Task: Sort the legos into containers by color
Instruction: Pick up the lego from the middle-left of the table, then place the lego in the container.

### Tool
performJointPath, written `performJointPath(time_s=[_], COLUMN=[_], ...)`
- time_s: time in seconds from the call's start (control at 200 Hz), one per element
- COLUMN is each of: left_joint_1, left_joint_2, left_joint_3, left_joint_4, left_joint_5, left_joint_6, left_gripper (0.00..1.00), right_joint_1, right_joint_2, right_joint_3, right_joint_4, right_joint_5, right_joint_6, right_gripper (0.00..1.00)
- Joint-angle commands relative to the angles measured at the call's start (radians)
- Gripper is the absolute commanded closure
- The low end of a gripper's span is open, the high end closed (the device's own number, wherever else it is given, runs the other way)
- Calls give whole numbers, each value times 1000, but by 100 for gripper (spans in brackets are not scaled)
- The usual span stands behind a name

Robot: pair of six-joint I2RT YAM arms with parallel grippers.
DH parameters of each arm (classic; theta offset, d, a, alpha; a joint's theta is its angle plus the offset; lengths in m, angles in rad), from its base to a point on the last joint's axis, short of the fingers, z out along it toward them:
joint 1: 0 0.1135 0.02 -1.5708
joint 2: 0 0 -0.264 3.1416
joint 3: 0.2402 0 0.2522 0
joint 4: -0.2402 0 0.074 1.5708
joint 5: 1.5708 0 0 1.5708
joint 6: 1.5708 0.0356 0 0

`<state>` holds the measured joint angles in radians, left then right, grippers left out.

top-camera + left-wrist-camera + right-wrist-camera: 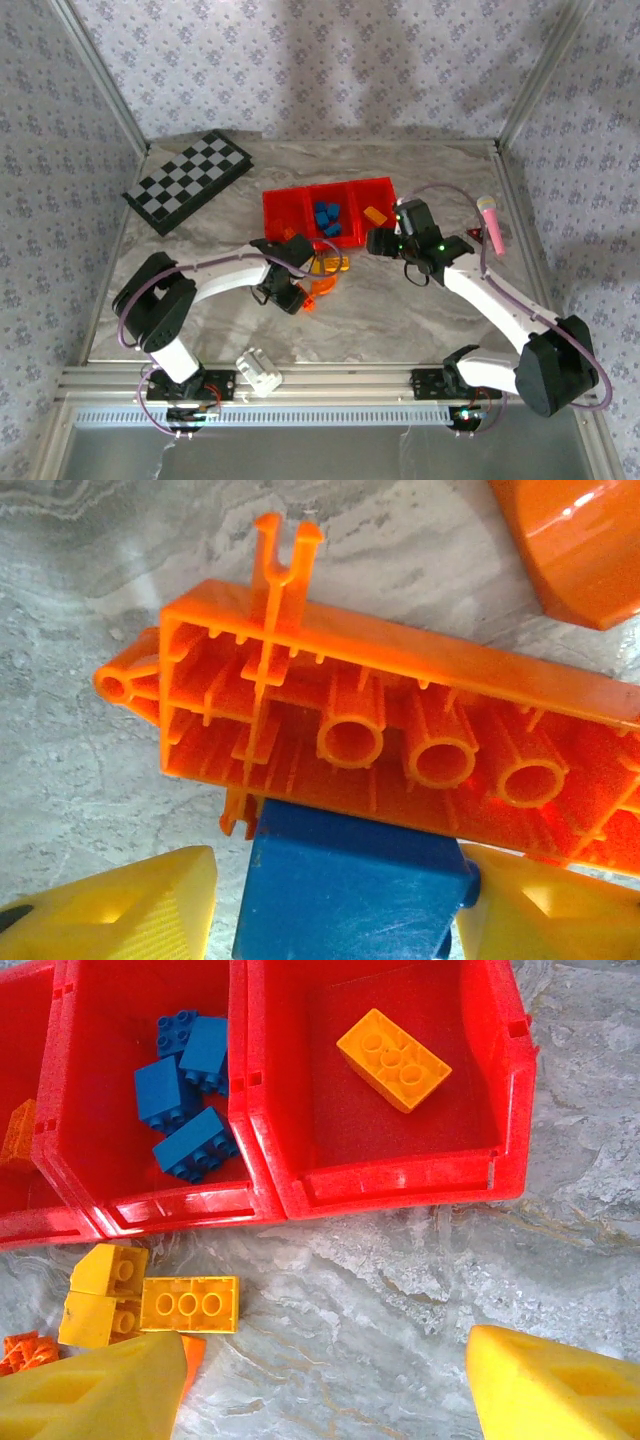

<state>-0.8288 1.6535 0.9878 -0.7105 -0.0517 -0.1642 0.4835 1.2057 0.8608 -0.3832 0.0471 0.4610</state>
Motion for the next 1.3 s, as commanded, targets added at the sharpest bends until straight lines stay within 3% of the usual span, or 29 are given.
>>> performJointPath(time_s=[0.0, 0.355, 0.63, 0.959, 1.299], left_joint_1=[12, 14, 14, 14, 11], left_joint_2=[10, 16, -123, -132, 197], left_joint_3=[27, 21, 88, 378, 740], left_joint_4=[-17, -36, -119, -87, 24], left_joint_5=[16, -1, -67, -83, -173], left_joint_6=[15, -32, -152, -257, -173], left_gripper=[43, 76, 100, 100, 100], right_joint_1=[-11, -39, -103, -281, -330], right_joint_2=[-26, -40, -165, -326, -394], right_joint_3=[-12, -9, -43, -144, -174], right_joint_4=[-29, -47, -80, -104, -142], right_joint_5=[-7, -6, 19, -80, -126], right_joint_6=[17, 17, 12, 18, 20], right_gripper=[24, 24, 24, 24, 24])
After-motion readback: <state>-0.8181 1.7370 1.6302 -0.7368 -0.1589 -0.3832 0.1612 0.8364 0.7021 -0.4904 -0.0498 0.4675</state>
